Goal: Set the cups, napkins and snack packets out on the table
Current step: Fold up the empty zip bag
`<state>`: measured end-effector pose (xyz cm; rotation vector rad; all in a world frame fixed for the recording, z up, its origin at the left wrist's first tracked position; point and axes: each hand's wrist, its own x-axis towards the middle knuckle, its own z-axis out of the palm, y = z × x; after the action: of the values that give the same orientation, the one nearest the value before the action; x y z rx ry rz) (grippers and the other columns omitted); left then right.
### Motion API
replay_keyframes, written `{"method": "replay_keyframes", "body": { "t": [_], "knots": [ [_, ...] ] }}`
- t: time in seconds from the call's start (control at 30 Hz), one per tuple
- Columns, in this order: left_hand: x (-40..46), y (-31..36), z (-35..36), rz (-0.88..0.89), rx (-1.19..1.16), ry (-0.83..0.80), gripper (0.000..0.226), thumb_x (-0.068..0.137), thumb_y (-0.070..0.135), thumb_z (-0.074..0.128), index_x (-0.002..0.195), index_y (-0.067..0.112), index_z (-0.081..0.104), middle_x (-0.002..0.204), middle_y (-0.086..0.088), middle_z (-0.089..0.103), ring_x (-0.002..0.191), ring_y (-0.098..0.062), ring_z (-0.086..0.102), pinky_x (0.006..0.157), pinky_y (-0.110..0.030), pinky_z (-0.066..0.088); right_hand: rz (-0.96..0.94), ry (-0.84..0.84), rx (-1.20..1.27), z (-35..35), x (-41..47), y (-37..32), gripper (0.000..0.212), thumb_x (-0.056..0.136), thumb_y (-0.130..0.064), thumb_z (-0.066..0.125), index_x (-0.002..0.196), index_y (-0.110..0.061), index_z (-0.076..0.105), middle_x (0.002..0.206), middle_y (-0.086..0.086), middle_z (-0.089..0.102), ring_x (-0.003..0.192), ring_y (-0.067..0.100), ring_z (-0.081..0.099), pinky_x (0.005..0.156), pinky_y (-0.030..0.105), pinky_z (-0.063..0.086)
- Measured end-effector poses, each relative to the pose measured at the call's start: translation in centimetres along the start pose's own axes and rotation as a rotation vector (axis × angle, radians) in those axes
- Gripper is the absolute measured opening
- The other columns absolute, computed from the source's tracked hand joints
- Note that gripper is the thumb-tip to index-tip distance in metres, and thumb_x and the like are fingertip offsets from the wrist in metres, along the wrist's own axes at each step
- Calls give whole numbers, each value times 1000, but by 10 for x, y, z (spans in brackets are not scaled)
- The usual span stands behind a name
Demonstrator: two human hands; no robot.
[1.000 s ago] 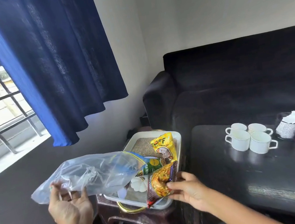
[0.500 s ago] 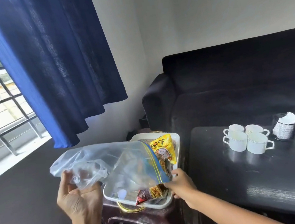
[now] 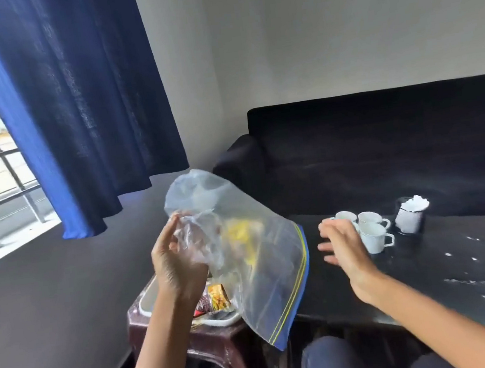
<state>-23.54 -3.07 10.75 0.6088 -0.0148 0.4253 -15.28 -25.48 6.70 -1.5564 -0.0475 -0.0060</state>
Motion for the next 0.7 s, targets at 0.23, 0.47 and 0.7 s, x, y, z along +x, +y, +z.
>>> {"method": "replay_keyframes", "body": {
  "t": [0.23,0.47,0.7],
  "knots": [
    [-37,-44,33,-271,508,-227,25,74,29,61,94,15,63,94,-8,63,79,-21,65,71,-34,49,-240,-79,-81,-75,-46,-28,45,85,-28,65,127,-27,47,128,-8,49,111,-4,48,74,10,39],
    [-80,-75,62,-316,726,-515,10,84,20,61,85,11,65,88,-9,68,74,-18,65,66,-25,53,-308,-271,-150,-119,-100,-28,89,60,-55,81,134,-45,33,140,-21,35,132,-1,34,110,29,29],
    [-121,-94,76,-226,789,-620,6,83,19,66,82,15,69,78,-6,66,69,-14,61,64,-23,49,-387,-421,-382,-131,-149,-24,116,48,-58,84,142,-44,17,148,-21,28,138,-6,24,111,19,28]
  ]
}}
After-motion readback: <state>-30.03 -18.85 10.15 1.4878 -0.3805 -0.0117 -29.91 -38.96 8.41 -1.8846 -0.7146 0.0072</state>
